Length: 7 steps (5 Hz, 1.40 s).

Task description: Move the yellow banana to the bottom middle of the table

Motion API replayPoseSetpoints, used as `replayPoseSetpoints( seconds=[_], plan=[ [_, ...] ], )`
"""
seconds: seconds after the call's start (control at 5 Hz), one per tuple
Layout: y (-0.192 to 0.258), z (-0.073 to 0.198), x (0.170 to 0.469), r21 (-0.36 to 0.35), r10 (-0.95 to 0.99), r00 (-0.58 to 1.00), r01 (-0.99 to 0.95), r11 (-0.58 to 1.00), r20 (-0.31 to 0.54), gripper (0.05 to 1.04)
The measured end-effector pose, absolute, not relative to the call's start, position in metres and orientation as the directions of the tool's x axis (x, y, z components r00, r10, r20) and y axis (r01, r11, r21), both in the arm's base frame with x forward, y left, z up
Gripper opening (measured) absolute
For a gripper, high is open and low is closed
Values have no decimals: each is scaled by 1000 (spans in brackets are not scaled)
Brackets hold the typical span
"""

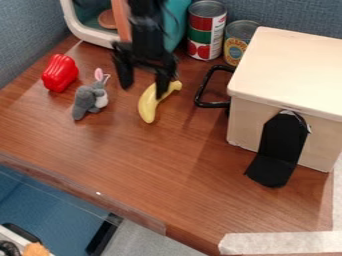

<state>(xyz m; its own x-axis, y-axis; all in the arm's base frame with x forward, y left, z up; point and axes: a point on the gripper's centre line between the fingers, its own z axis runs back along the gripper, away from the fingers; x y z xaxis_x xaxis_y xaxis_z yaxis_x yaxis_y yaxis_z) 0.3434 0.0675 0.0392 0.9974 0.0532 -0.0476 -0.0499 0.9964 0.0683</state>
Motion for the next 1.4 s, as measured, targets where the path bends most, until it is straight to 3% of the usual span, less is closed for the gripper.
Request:
replayPoseSetpoints(
  seconds=[0.2,0.4,0.6,0.8,1.0,1.2,1.4],
  plan=[
    [61,15,349,98,81,995,-76,992,-54,1000],
    [64,9,358,117,98,995,-94,989,-34,946],
    [63,9,355,111,91,996,-90,990,-3,662],
    [69,14,343,85,116,993,-115,990,-10,556],
    [64,34,328,62,112,994,-112,992,10,556],
    [35,56,293,56,-4,999,1,998,53,556],
    [-1,51,269,94,-140,988,134,987,66,556]
  ],
)
